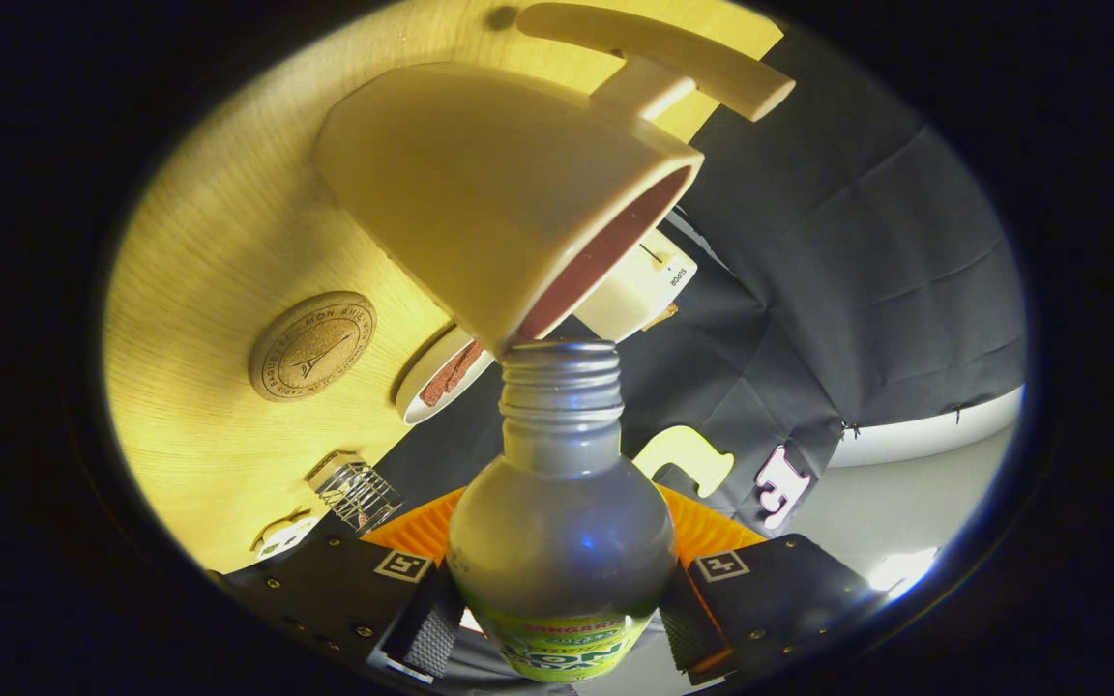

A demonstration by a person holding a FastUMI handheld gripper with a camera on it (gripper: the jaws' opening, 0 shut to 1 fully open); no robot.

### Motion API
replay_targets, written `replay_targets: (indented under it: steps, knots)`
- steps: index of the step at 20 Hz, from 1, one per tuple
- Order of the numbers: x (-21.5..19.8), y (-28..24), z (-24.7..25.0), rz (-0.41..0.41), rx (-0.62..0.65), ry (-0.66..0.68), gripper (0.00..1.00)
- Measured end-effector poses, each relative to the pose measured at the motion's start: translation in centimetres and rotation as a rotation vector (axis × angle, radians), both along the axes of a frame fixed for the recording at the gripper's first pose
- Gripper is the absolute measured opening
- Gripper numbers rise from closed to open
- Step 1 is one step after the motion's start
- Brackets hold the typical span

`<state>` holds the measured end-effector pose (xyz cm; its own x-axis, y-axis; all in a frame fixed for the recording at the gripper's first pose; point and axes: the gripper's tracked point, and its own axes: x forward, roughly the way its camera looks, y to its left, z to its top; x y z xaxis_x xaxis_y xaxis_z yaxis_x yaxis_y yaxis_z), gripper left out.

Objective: Take the bottle from table, then pour the juice into the cup, finally place the bottle on the coaster

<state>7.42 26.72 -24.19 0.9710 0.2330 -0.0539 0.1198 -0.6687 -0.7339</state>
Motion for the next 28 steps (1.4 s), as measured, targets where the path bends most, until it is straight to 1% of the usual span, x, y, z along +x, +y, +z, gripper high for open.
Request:
replay_targets:
  steps: [20, 23, 28]
  knots:
    - [0.3, -1.0, 0.2, -0.02, -0.004, -0.002, 0.83]
    - [0.1, -1.0, 0.2, -0.021, 0.01, -0.002, 0.83]
    - [0.4, -0.9, 0.3, -0.029, 0.071, 0.009, 0.83]
